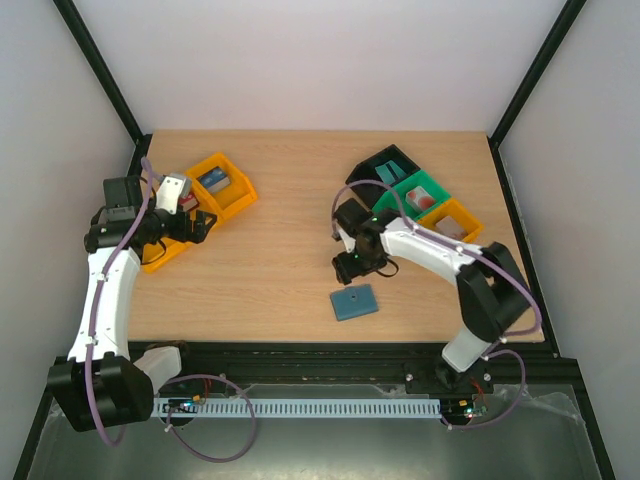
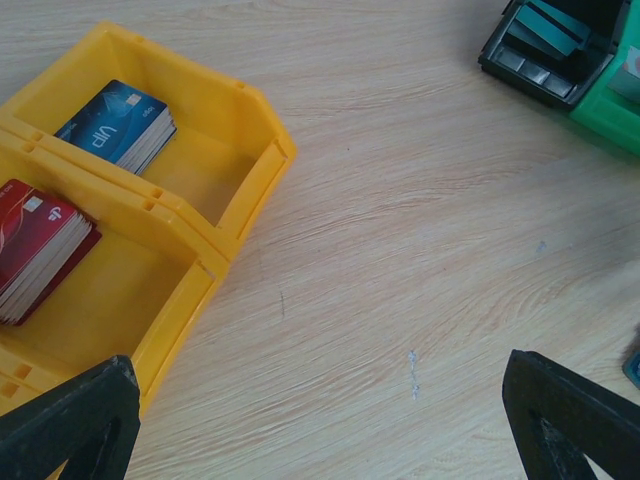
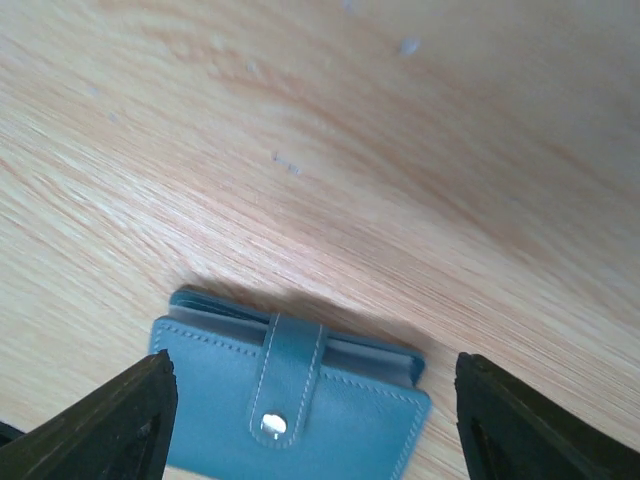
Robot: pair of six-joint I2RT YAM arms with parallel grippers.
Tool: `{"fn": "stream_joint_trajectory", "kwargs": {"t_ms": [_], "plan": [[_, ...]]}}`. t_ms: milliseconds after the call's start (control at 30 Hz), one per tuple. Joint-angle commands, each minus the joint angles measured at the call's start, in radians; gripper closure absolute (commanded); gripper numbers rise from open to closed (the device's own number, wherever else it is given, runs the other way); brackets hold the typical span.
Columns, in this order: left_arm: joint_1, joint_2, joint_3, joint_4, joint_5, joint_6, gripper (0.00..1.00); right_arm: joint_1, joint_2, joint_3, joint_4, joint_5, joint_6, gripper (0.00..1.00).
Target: Take the credit cards out of the card holder
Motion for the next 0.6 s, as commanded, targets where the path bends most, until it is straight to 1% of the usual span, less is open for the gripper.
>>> {"fn": "stream_joint_trajectory", "kwargs": {"t_ms": [0, 100, 200, 333, 467, 567], "plan": [[0.0, -0.003, 0.005, -0.027, 0.025, -0.003, 0.01, 0.005, -0.147, 0.014, -0.01, 0.126, 0.169, 0.25], [0.0, -0.007, 0.004, -0.028, 0.027, -0.004, 0.01, 0.005, -0.219, -0.067, 0.013, 0.119, 0.27, 0.25], [0.0, -0.009, 0.004, -0.029, 0.028, -0.004, 0.0, 0.005, -0.299, -0.159, 0.042, 0.155, 0.355, 0.23], [-0.001, -0.009, 0.002, -0.027, 0.041, -0.007, 0.01, 0.005, -0.359, -0.27, 0.096, 0.139, 0.423, 0.23], [0.0, -0.012, -0.005, -0.027, 0.042, -0.008, 0.01, 0.005, -0.362, -0.371, 0.185, 0.08, 0.468, 0.28], [0.0, -0.017, -0.009, -0.029, 0.04, -0.007, 0.0, 0.005, -0.368, -0.436, 0.271, 0.013, 0.485, 0.34]]}}
